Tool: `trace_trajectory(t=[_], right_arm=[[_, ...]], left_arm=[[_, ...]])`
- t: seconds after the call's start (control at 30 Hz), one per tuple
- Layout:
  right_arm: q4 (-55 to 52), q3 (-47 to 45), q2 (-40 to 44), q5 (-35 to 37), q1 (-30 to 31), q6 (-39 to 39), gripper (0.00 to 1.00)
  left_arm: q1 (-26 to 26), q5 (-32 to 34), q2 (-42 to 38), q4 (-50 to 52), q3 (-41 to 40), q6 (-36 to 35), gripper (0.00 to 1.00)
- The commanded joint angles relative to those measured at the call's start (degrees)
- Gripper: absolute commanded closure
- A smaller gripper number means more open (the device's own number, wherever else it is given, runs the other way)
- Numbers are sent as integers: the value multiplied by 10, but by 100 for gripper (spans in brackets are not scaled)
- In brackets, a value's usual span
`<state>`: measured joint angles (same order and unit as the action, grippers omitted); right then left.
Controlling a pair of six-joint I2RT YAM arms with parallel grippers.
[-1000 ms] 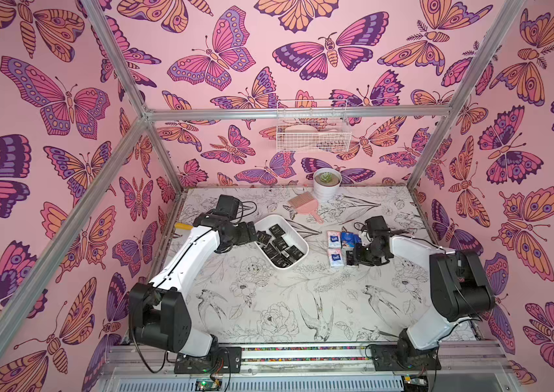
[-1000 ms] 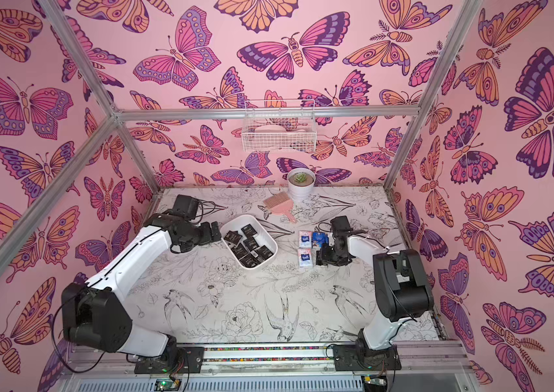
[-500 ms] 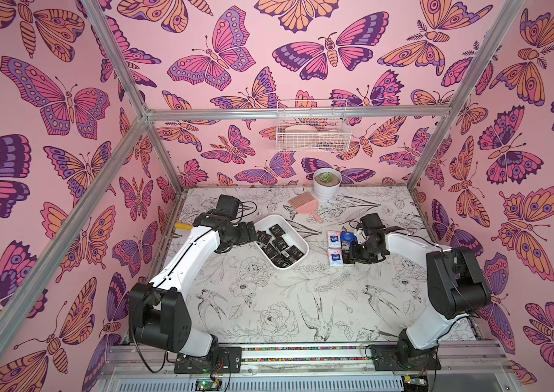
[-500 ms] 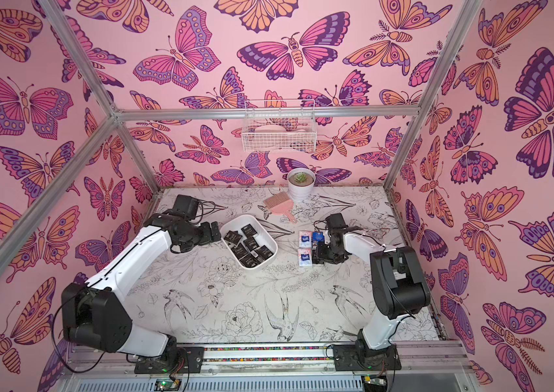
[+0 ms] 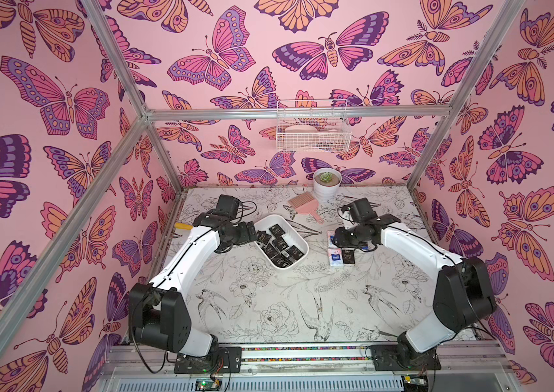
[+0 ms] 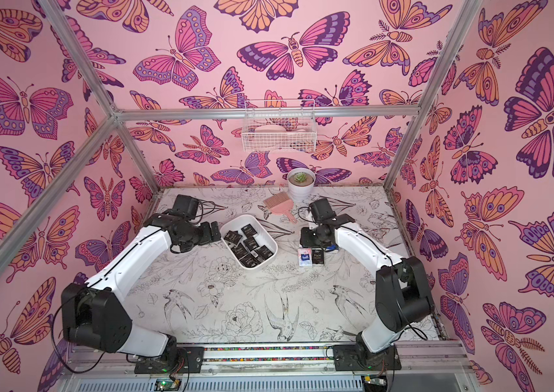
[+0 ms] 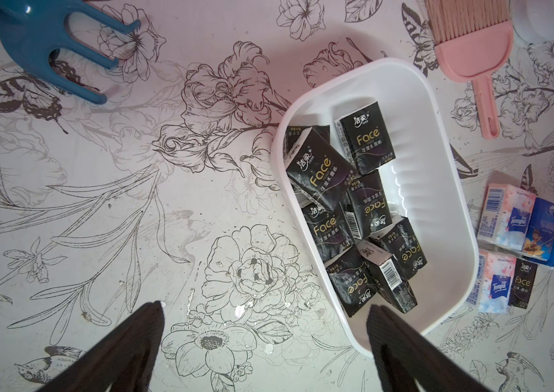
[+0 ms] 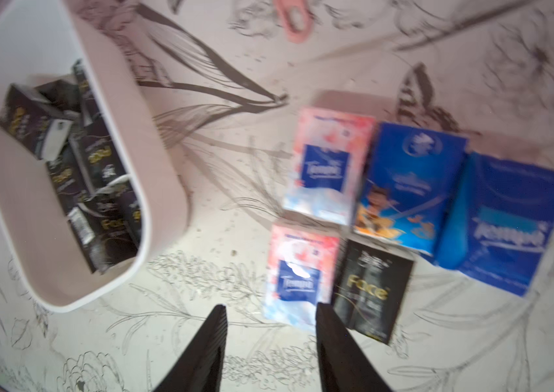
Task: Take the pocket tissues out of the storage box
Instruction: Place the pocket tissues at the center of the board, then pick up the pocket tissues from the storage box.
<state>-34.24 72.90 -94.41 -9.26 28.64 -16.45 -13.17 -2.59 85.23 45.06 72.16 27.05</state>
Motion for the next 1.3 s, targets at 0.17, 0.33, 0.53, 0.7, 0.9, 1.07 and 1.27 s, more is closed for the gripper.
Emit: trace_trajectory(t=[0.17,0.33,0.53,0.7,0.9,1.07,1.27], right_arm=[[-99,239,-181,86,153,78,48],[-119,309,-254,91,185,84,46],[-122,330,-293,76,205,81,45],[-117,320,-302,74,215,75,45],[-115,312,-308,68,217,71,46],[-120,312,-317,67,218,68,48],[-122,312,-325,62,219,66,53]], left_arm=[[-2,9,-2,18,-5,-8,0],[5,11,-16,17,-17,-9,0],[16,8,-28,18,-25,-14,0],[20,6,-31,18,-26,-15,0],[20,4,-30,17,-26,-15,0],[22,5,-30,16,-27,-15,0],[22,6,-29,17,-26,-14,0]])
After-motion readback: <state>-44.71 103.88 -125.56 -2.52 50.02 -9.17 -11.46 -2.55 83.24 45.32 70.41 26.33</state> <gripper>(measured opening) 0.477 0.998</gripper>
